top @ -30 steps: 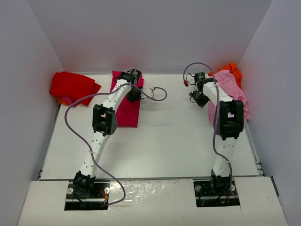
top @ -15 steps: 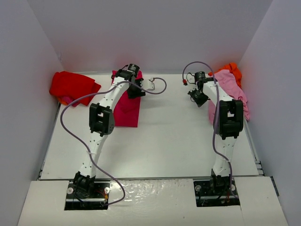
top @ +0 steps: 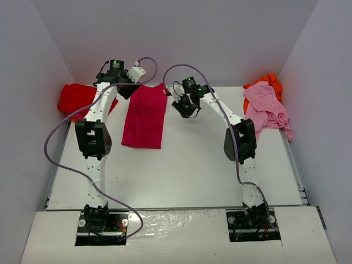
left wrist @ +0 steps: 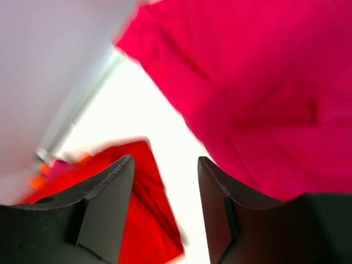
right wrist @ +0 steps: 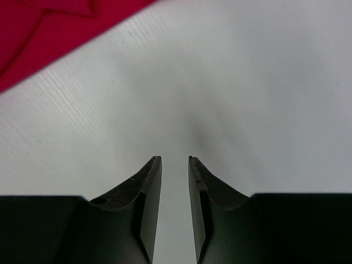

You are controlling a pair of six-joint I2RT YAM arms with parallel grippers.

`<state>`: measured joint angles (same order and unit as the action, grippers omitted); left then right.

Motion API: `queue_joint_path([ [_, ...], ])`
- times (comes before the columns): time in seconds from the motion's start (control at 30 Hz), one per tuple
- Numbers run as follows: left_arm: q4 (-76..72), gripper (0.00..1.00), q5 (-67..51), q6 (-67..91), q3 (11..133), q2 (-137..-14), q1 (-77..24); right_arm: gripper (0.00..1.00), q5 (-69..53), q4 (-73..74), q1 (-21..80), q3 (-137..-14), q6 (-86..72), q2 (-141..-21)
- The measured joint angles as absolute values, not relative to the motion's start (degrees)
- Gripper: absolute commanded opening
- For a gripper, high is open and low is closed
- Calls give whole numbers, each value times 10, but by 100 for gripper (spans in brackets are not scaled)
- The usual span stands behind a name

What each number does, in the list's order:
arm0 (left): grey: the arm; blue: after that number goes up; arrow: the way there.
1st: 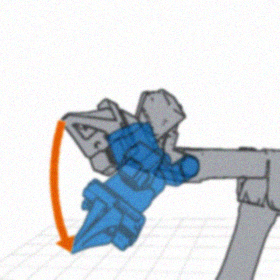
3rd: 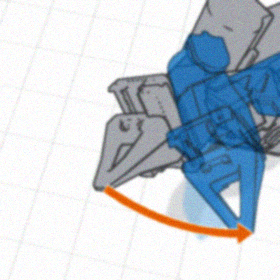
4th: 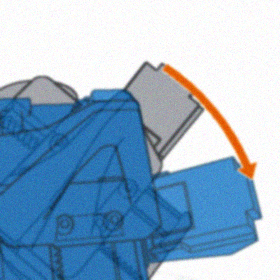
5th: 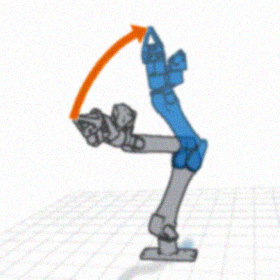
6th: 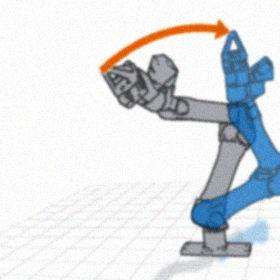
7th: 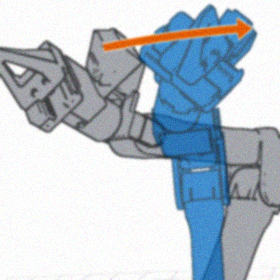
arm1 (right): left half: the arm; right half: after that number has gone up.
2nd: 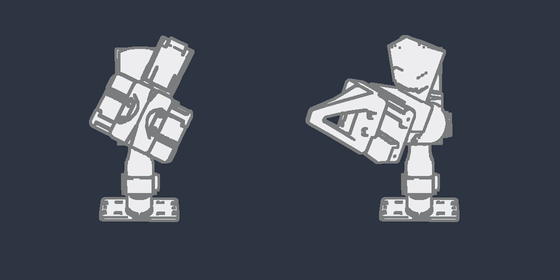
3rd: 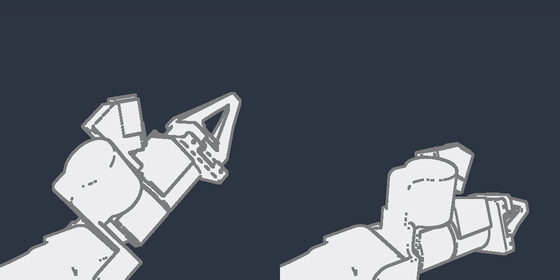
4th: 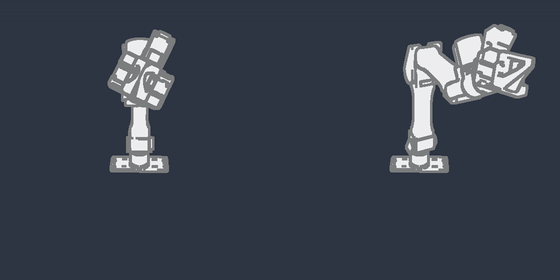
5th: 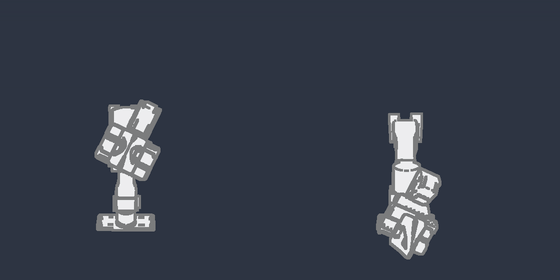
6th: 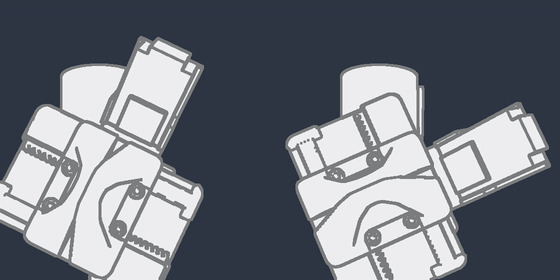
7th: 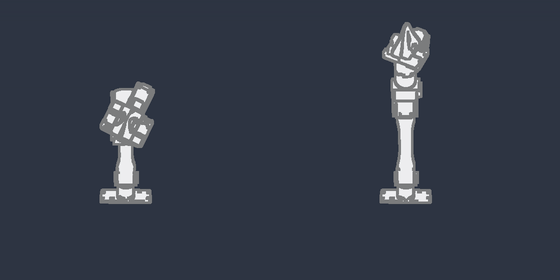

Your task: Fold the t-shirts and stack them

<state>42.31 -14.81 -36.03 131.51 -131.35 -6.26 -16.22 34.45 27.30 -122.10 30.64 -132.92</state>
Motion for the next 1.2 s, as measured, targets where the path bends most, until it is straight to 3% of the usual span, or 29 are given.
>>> queue_joint_path([
  [0.17,446,36,-206,-369,1106,-1228,-54,27,-206,359,296,-1269,311,-1422],
  [0.4,459,35,-277,-385,935,-1148,-69,27,-236,363,295,-1345,315,-1458],
  [0.7,439,31,-313,-380,908,-1101,-67,25,-230,367,339,-1355,330,-1458],
  [0.77,437,30,-319,-376,905,-1100,-64,17,-241,368,345,-1356,330,-1459],
  [0.87,427,25,-326,-370,894,-1100,-63,12,-252,369,346,-1358,329,-1461],
  [1.2,425,10,-343,-366,865,-1099,-58,11,-257,379,355,-1350,313,-1461],
])
